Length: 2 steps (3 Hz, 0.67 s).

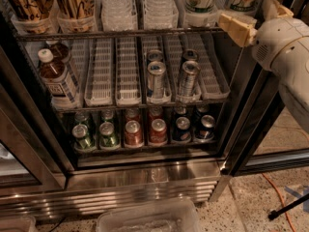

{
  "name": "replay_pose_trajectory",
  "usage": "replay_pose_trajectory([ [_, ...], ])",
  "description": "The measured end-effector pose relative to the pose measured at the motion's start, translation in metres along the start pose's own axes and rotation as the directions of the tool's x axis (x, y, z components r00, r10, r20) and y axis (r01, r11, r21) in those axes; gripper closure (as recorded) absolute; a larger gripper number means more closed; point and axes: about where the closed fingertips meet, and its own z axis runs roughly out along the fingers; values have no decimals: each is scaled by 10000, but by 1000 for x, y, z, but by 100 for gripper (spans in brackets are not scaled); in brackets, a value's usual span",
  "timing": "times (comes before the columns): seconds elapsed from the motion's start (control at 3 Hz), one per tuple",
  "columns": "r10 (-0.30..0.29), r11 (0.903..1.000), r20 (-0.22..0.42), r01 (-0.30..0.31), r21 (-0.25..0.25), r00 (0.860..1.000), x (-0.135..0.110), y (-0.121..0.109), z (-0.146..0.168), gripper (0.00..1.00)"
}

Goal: Pick 7up can from top shelf of fridge

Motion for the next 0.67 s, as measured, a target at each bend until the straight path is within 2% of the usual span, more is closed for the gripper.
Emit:
replay_pose_trajectory([
  [0.67, 75, 9999, 33, -76, 103, 10000, 1, -11, 18, 27],
])
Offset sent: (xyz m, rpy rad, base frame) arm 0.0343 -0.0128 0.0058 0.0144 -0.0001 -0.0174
